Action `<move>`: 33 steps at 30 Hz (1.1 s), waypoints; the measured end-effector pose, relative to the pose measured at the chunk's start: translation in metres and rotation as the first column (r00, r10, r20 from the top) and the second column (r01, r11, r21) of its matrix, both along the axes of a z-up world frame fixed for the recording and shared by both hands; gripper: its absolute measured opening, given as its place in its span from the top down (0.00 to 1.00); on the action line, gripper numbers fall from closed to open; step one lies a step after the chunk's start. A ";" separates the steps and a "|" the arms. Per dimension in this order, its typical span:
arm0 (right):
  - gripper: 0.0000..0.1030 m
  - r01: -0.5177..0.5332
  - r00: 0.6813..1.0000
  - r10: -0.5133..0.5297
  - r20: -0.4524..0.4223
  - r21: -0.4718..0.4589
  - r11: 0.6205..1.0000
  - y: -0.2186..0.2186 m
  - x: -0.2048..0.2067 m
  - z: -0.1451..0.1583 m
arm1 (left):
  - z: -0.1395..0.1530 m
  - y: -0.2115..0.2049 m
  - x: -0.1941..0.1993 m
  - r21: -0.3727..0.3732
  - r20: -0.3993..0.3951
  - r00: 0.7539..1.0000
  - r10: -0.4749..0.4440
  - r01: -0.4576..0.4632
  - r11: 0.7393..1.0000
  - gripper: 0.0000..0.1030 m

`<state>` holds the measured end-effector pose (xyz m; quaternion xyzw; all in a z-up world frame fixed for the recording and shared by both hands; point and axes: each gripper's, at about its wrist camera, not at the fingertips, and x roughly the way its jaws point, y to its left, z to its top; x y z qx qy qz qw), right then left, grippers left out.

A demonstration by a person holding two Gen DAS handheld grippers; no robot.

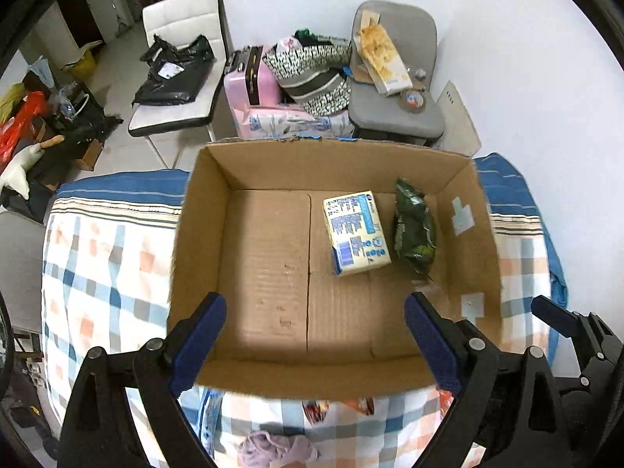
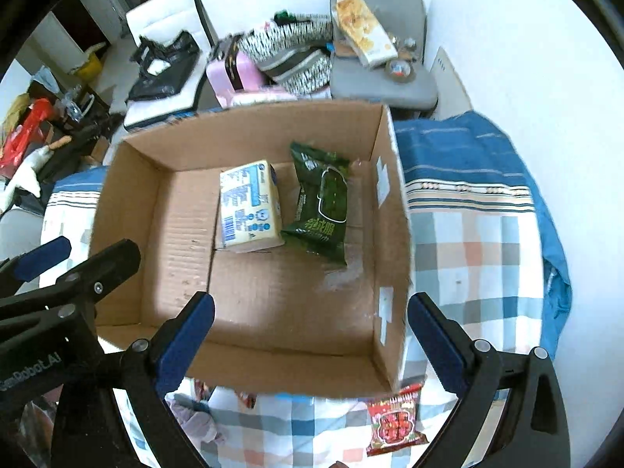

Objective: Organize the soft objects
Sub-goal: 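Move both tools back toward the remaining items on the tablecloth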

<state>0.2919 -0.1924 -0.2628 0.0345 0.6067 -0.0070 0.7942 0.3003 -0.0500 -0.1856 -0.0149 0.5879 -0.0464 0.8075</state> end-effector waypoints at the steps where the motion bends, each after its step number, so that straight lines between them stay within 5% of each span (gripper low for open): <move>1: 0.02 0.000 1.000 0.000 0.014 0.010 1.000 0.000 -0.010 0.008 | 0.006 0.001 -0.006 0.001 0.011 1.000 0.005 -0.005 1.000 0.09; 7: 0.02 0.008 0.999 -0.011 0.037 0.074 0.997 -0.001 -0.059 0.035 | 0.032 0.023 -0.053 -0.004 0.057 0.998 0.034 -0.034 0.999 0.09; 12: 0.02 0.013 1.000 -0.014 0.007 0.117 0.993 0.008 -0.098 0.027 | 0.023 0.056 -0.087 0.016 0.026 0.998 0.066 -0.066 0.998 0.09; 17: 0.02 0.042 0.996 -0.026 -0.088 0.176 0.984 0.022 -0.132 -0.014 | -0.008 0.095 -0.119 0.045 -0.050 0.993 0.111 -0.109 0.993 0.09; 25: 0.02 -0.060 0.957 0.119 -0.264 0.224 0.973 0.101 -0.160 -0.096 | -0.081 0.155 -0.155 0.120 -0.178 0.962 0.205 -0.185 0.975 0.09; 33: 0.02 0.153 0.904 -0.015 -0.428 0.290 0.945 0.140 -0.157 -0.166 | -0.125 0.186 -0.166 0.142 -0.263 0.936 0.234 -0.202 0.969 0.09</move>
